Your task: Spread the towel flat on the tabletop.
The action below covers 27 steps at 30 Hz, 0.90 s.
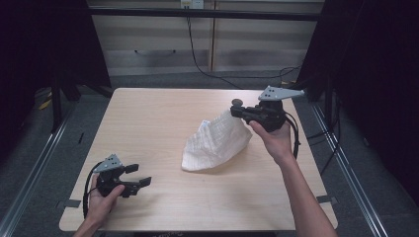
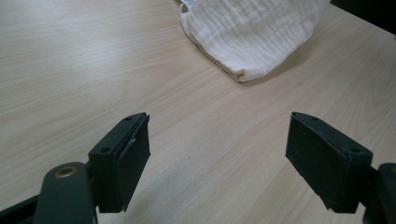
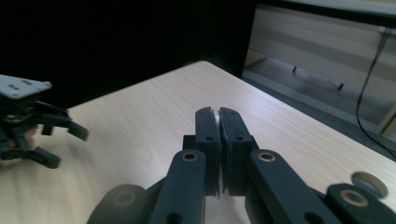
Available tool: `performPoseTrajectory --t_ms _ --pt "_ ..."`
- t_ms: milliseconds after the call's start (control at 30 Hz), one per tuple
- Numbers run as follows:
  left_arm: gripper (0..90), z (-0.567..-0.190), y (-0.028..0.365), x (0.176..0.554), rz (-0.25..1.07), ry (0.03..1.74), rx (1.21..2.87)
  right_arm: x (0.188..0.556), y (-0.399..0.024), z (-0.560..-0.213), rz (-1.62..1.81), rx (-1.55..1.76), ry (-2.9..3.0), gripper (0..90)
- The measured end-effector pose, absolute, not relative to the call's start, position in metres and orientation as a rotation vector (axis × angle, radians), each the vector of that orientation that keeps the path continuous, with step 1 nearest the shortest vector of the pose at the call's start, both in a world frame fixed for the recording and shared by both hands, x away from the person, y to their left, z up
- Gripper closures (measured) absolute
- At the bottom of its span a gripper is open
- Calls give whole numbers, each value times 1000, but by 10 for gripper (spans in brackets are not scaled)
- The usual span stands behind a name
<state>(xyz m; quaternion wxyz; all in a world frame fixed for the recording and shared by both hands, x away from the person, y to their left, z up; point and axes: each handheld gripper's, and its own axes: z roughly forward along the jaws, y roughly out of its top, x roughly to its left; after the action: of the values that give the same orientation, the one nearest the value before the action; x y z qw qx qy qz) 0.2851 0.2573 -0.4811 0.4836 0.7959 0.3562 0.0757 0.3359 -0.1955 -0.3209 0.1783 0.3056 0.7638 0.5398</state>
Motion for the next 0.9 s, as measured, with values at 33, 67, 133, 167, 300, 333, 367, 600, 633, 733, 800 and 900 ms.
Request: performPoseTrajectory --t_ms 33,67,133,167,300,333,367,600,633,733,800,900 --pt "215 -481 258 285 185 869 1938 336 -196 -321 1527 864 2160 872" --pt "215 -481 258 285 185 870 1938 332 -195 -323 1523 854 2169 872" --pt "215 -481 257 285 187 867 1942 319 -198 -343 1488 862 2219 872" --pt "215 -481 257 285 187 867 1942 314 -201 -352 1489 871 2232 872" --pt "215 -482 256 285 189 875 1946 299 -208 -382 1466 917 2282 872" --pt "215 -482 255 286 185 873 1947 290 -214 -399 1463 948 2311 871" --pt "215 -482 255 286 184 873 1947 290 -214 -399 1463 948 2311 871" --pt "215 -483 254 286 194 880 1956 258 -238 -438 1471 1066 2369 871" --pt "215 -483 254 286 194 881 1958 254 -238 -445 1449 1077 2394 871" --pt "215 -483 253 287 193 878 1962 249 -239 -456 1403 1093 2434 871" --pt "215 -484 252 287 194 879 1966 245 -242 -467 1393 1126 2447 871" --pt "215 -484 251 287 188 882 1965 245 -244 -482 1366 1175 2469 872"
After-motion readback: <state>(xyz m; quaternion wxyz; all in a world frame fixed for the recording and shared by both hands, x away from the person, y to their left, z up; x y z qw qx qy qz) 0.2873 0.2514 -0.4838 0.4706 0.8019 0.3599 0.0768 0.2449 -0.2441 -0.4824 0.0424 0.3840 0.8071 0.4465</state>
